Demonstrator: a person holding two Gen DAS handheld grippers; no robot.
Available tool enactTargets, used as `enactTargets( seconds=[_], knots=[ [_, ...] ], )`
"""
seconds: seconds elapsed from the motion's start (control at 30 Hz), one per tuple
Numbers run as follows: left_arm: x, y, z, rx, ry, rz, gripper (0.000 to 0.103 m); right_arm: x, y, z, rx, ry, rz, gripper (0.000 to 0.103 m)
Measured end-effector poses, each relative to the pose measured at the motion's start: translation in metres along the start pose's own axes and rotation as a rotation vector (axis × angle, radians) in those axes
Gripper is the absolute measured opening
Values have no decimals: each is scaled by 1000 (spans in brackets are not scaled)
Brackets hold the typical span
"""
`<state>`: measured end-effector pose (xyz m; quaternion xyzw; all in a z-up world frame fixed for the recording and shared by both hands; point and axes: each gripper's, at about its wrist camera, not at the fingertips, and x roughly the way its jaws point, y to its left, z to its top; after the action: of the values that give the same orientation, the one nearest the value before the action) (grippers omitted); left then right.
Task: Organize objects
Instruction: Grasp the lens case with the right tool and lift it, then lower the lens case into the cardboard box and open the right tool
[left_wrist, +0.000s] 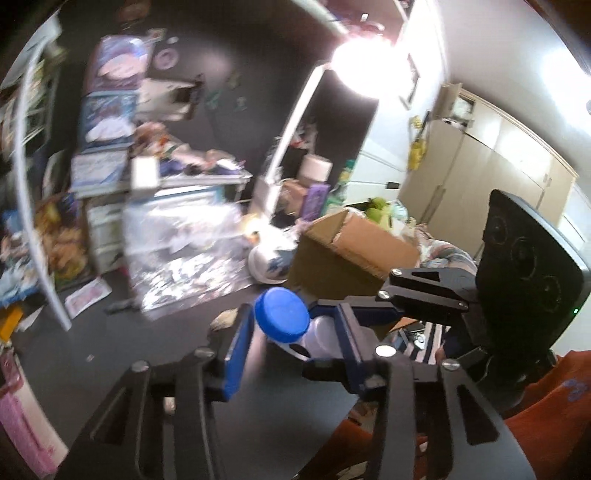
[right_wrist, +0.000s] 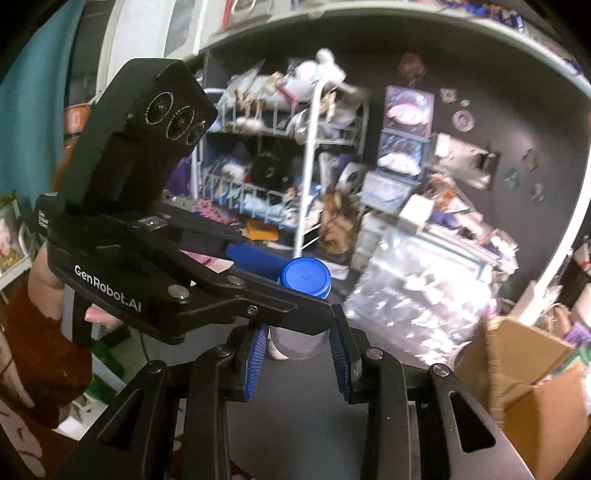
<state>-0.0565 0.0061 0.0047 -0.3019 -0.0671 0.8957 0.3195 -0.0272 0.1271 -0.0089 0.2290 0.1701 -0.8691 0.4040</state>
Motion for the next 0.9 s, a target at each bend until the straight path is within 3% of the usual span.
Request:
enactTargets(
  seconds=[0.37,0.6,0.73,0.77,0.8,0.87,0.9],
  knots=[
    [73,-72,54,118,68,-54,38,-59,-72,-21,75,-20,-107,28],
    [132,-91,73,128,169,-85,38,-75,-130,-45,164,55,-125,28],
    [152,-95,72,133,207,-65,39,-71,-149,-57,196,98,-99,28],
    [155,-96,71,141,217,-51,44,-71,-151,-59,197,108,-99,28],
    [157,-97,71,153,220,-33,58,-69,-153,-61,196,121,-103,29],
    [154,-97,71,160,203,-4,73,-67,-156,-65,199,141,-110,43],
    [152,-95,72,157,193,-1,74,-66,-158,-66,200,148,-116,46]
  ],
)
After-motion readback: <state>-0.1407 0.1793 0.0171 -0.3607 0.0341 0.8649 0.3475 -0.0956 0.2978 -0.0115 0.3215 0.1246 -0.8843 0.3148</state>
